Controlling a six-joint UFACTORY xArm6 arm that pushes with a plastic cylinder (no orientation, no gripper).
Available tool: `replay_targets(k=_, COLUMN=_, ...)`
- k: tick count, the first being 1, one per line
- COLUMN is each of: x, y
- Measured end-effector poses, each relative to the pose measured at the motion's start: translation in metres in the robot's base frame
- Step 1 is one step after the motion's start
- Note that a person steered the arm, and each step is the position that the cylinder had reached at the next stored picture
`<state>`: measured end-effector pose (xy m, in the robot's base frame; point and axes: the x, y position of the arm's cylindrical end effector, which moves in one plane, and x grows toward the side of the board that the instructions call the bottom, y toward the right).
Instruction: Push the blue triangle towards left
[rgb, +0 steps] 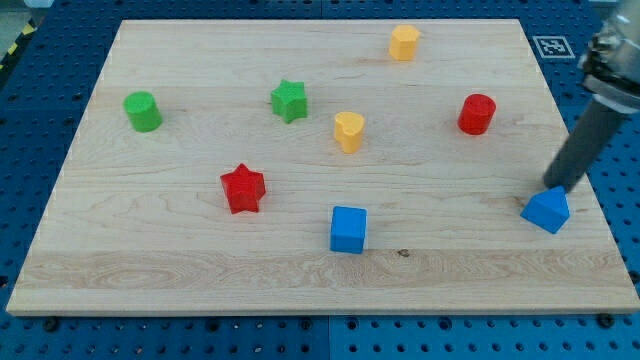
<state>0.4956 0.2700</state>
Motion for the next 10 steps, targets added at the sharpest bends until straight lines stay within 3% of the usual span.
replay_targets(k=1, x=0.028, y=0.011)
replay_targets(k=5, x=0.029, y=-0.11)
replay_targets(k=7, x=0.002, y=-0.127)
replay_targets(k=10, x=0.023, y=-0.12)
